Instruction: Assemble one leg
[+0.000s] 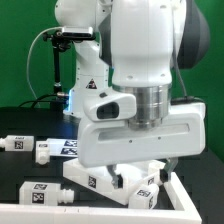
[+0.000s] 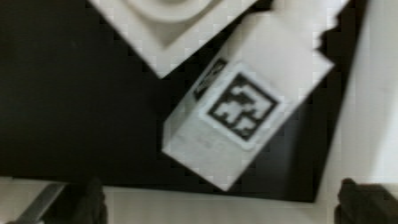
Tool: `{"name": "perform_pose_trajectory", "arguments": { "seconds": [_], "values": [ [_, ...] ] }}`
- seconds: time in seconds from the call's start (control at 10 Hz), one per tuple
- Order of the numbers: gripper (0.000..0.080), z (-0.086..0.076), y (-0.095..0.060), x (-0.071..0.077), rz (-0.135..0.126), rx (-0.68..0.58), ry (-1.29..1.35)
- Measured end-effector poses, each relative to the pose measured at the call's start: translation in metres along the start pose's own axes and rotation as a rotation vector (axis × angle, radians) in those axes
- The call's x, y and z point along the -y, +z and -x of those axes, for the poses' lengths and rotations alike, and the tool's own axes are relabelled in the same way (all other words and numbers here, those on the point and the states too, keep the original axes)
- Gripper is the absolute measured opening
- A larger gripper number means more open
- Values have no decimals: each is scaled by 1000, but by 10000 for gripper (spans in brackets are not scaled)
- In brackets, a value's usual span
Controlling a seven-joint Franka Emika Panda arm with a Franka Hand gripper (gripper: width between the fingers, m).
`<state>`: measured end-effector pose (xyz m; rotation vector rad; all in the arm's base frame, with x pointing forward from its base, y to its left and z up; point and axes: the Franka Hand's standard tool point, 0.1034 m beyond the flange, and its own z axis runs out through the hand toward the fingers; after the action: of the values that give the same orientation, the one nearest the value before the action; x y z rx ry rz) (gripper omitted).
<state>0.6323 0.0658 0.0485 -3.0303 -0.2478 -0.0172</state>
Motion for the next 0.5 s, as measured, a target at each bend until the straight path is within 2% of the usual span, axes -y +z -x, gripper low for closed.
{"name": "perform_pose_trajectory", "arguments": {
  "seconds": [0.5],
  "values": [
    [650,1,-1,2,-2,9,6]
  ]
}}
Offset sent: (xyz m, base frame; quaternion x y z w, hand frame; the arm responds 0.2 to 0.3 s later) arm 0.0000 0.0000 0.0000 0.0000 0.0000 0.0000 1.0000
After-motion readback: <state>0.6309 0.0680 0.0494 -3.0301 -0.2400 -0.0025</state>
